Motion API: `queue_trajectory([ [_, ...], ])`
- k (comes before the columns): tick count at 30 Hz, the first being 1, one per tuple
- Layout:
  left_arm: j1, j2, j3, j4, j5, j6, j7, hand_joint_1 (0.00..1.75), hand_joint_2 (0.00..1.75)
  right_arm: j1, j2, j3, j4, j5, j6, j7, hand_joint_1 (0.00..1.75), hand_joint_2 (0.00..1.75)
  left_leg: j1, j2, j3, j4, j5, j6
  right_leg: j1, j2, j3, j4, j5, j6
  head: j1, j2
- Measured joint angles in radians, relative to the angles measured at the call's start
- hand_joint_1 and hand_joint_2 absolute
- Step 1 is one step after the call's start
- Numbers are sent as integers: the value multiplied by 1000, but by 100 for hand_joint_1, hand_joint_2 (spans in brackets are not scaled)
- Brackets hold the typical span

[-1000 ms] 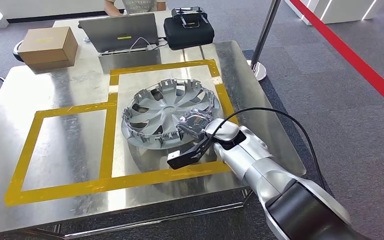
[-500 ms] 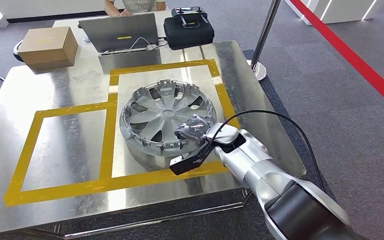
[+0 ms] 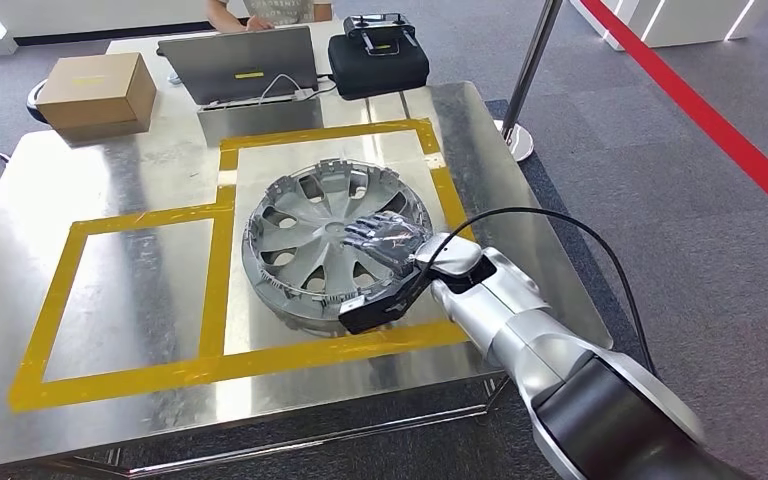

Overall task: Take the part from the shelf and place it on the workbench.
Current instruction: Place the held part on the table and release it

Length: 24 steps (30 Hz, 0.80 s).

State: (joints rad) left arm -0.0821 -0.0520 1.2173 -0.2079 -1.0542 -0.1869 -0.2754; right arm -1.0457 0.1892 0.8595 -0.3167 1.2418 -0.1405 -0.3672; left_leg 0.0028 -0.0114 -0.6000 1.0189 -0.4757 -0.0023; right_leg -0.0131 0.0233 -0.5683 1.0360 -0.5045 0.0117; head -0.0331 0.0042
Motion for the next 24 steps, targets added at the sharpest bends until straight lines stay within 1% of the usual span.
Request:
queue_trajectory([
  [2,0,0,7,0,10,6,-9,0,0,-2,-6,-19,-7,-39,-78,12,0,0,0,0,0,0,0,0,0,0,0,0,0,0,0,0],
  [3,0,-1,11,0,14,10,-14,0,0,-1,-11,-33,-14,-64,-133,15,0,0,0,0,0,0,0,0,0,0,0,0,0,0,0,0],
  [5,0,-2,18,0,20,17,-23,0,0,6,-28,-73,-39,-118,-261,16,0,0,0,0,0,0,0,0,0,0,0,0,0,0,0,0],
  [7,1,-4,25,0,25,24,-32,0,0,31,-57,-130,-94,-177,-399,4,0,0,0,-1,0,0,0,0,0,-2,1,-1,0,0,0,0],
  [9,2,-9,33,0,32,29,-41,0,0,96,-95,-215,-209,-238,-504,-39,0,0,0,-3,0,0,0,0,0,-4,3,-3,0,0,0,0],
  [11,5,-13,41,0,39,30,-49,0,0,203,-131,-321,-381,-296,-548,-106,0,0,0,-6,1,0,0,0,0,-7,4,-4,-1,1,0,0],
  [13,7,-16,50,0,48,29,-55,0,0,336,-159,-428,-586,-378,-554,-173,0,0,0,-10,0,2,-2,3,-1,-10,6,-6,-2,3,0,0],
  [15,10,-18,60,0,56,30,-57,0,0,475,-186,-520,-800,-512,-541,-236,0,0,-1,-16,0,4,-6,8,-3,-14,9,-9,-4,8,0,0],
  [18,17,-19,74,0,64,34,-56,0,0,661,-219,-627,-1076,-742,-461,-310,0,0,-4,-18,-1,9,-12,16,-5,-17,12,-9,-7,14,0,0],
  [20,18,-20,81,0,68,35,-57,0,0,756,-239,-675,-1208,-854,-400,-326,0,0,-7,-17,1,9,-11,23,-8,-16,14,-12,-6,19,0,0],
  [21,17,-21,83,0,69,36,-59,0,0,793,-250,-694,-1260,-894,-374,-328,0,0,-5,-15,4,2,-7,27,-9,-15,16,-14,-7,23,0,0],
  [22,17,-22,85,0,68,36,-62,0,0,827,-262,-712,-1304,-924,-352,-329,0,0,-3,-12,8,-6,-1,32,-9,-14,15,-9,-16,27,0,0],
  [23,17,-24,87,0,66,36,-65,0,0,859,-273,-731,-1343,-947,-330,-330,0,0,1,-10,11,-14,4,36,-9,-14,7,13,-35,31,1,0],
  [24,17,-25,88,0,62,37,-67,0,0,890,-282,-749,-1375,-964,-311,-330,0,0,4,-7,13,-20,8,40,-10,-13,-10,55,-65,34,2,0],
])
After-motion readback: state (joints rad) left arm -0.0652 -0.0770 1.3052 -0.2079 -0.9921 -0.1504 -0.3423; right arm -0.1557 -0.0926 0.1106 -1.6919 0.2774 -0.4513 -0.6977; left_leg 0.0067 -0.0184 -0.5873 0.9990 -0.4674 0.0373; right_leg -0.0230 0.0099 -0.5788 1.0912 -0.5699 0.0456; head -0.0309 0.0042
